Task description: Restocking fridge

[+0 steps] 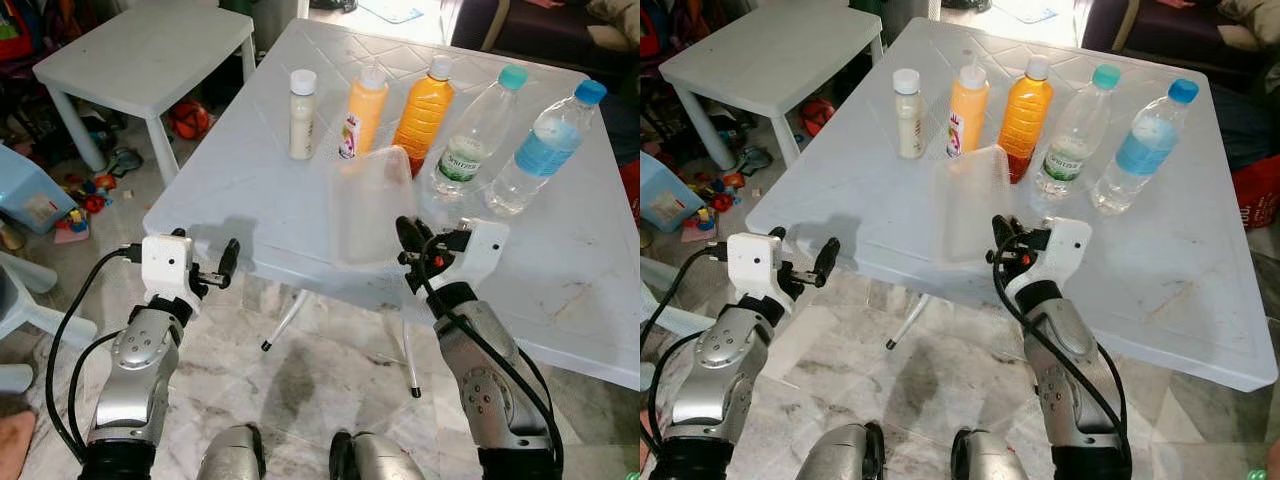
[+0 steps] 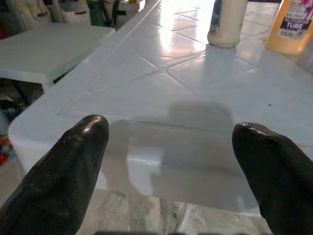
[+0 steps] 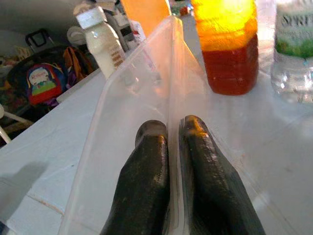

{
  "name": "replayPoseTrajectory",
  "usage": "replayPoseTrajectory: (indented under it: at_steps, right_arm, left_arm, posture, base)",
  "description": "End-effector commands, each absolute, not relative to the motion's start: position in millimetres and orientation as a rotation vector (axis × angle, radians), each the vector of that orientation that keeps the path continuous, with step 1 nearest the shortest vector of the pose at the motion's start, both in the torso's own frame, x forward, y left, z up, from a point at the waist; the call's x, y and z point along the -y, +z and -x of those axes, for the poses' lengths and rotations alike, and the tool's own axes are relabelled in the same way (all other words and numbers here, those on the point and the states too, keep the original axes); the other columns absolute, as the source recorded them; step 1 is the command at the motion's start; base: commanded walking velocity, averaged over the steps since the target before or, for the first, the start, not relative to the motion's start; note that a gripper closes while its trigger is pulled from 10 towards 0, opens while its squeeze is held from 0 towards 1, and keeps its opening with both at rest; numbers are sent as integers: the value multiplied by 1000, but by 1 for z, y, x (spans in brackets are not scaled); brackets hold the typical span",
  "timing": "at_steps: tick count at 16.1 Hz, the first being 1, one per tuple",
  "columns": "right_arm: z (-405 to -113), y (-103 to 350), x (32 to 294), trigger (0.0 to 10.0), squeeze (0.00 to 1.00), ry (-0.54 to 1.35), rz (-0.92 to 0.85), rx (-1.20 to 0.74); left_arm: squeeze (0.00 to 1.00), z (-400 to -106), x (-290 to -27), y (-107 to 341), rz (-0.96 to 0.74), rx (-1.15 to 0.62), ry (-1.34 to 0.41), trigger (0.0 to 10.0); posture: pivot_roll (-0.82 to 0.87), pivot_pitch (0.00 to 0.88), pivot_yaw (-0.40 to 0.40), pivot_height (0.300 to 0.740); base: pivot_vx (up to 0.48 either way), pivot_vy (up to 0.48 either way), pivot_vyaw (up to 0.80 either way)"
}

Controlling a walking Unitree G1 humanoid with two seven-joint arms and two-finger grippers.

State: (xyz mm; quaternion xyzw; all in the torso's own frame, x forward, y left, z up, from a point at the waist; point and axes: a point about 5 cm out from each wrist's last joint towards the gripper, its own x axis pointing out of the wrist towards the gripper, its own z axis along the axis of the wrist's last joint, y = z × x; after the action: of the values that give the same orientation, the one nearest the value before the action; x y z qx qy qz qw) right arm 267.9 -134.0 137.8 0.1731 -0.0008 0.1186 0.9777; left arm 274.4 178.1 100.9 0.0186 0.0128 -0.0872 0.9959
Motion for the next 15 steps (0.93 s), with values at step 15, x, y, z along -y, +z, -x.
replayPoseTrajectory:
  at_steps: [15]
  right_arm:
    - [-270,140,126,10000,0,313,-257,35]
  left_arm:
    - [0,-273,-191,95,-97,-19,-83,10000]
  posture:
    - [-24,62,-52,740]
  base:
    - [0,0,800]
